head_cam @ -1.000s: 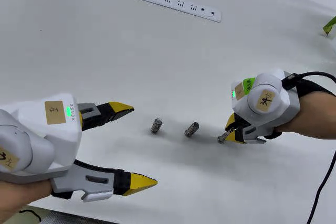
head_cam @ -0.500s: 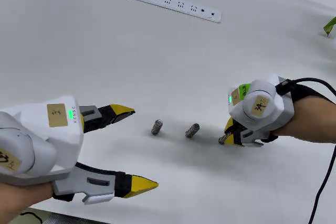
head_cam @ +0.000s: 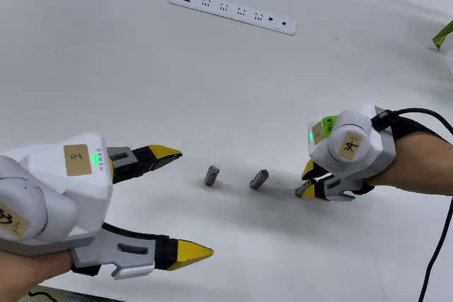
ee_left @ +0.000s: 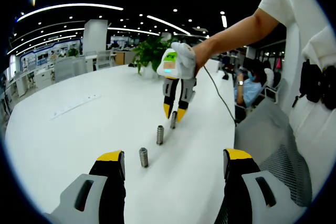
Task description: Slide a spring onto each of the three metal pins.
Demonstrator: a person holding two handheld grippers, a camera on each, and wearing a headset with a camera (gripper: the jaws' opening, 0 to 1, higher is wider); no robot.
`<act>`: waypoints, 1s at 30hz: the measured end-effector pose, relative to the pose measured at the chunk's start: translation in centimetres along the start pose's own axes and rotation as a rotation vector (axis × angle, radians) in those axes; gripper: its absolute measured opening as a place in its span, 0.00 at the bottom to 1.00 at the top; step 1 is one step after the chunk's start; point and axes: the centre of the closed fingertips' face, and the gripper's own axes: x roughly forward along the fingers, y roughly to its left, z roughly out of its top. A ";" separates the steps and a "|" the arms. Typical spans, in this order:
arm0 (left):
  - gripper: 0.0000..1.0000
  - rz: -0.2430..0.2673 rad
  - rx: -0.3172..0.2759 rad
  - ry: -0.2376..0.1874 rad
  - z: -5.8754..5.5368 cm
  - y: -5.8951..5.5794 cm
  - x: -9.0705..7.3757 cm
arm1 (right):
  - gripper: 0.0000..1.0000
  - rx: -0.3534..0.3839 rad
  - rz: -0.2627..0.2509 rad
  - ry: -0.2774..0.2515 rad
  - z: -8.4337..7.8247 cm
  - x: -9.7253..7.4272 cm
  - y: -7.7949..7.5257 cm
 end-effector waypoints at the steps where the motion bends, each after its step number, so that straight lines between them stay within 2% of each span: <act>1: 0.78 -0.001 0.002 0.001 0.0 0.0 0.0 | 0.18 0.002 -0.005 -0.004 0.0 -0.2 -0.1; 5: 0.79 -0.004 0.011 0.005 -0.3 0.1 -0.3 | 0.22 0.045 -0.043 -0.055 0.2 -1.6 -0.4; 8: 0.80 0.000 0.016 0.009 -0.4 0.3 -0.5 | 0.24 0.135 -0.068 -0.144 1.1 -3.3 -0.1; 10: 0.81 0.005 0.016 0.015 -0.6 0.6 -0.8 | 0.28 0.197 -0.095 -0.210 1.1 -4.4 -0.2; 14: 0.84 0.018 0.025 0.023 -0.8 1.1 -1.3 | 0.35 0.316 -0.147 -0.323 0.5 -6.4 0.1; 17: 0.86 0.027 0.035 0.038 -1.1 1.5 -1.6 | 0.42 0.402 -0.199 -0.390 -0.8 -7.5 0.8; 22: 0.91 0.032 0.042 0.041 -1.2 1.9 -2.0 | 0.52 0.515 -0.256 -0.516 -2.4 -8.4 2.2; 27: 0.94 0.030 0.043 0.044 -1.3 1.8 -2.1 | 0.66 0.618 -0.313 -0.626 -3.7 -8.7 3.6; 30: 0.95 0.025 0.036 0.048 -1.3 1.5 -2.1 | 0.71 0.658 -0.332 -0.666 -3.9 -8.6 4.7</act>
